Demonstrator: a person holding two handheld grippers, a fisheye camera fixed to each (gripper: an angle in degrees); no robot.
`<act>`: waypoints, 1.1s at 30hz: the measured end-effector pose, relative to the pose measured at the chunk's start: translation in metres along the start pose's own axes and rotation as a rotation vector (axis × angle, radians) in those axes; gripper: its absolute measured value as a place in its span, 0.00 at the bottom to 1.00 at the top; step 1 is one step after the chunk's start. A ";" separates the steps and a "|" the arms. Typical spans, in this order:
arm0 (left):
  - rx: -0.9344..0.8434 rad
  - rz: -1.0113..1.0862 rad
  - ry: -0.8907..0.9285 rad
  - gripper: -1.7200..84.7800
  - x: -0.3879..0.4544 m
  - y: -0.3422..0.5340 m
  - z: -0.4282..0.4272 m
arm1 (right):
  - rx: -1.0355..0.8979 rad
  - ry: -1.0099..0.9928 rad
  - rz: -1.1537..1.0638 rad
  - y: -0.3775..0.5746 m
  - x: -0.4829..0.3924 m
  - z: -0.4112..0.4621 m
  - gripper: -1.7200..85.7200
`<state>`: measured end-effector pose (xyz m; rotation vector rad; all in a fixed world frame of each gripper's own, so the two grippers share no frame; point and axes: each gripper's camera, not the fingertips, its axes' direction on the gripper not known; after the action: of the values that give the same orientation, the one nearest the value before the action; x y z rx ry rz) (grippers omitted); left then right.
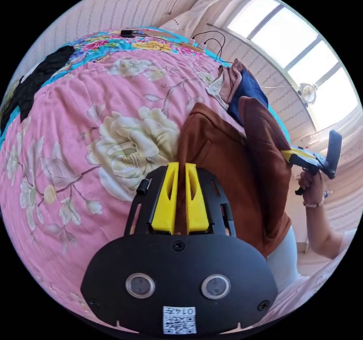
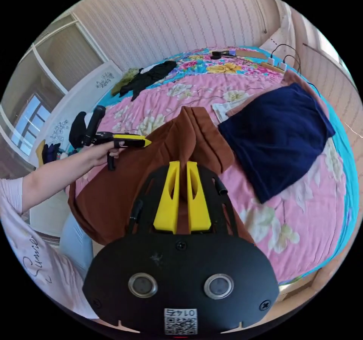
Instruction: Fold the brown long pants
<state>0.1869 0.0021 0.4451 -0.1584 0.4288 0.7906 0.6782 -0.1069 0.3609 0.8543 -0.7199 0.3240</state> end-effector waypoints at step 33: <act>-0.019 0.661 -0.167 0.02 0.230 0.088 -0.050 | 0.181 -0.166 0.398 0.156 0.082 -0.070 0.04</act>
<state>0.2512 0.1993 0.3027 0.0395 0.3140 1.4464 0.6860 0.0437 0.4754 0.9138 -1.0288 0.6878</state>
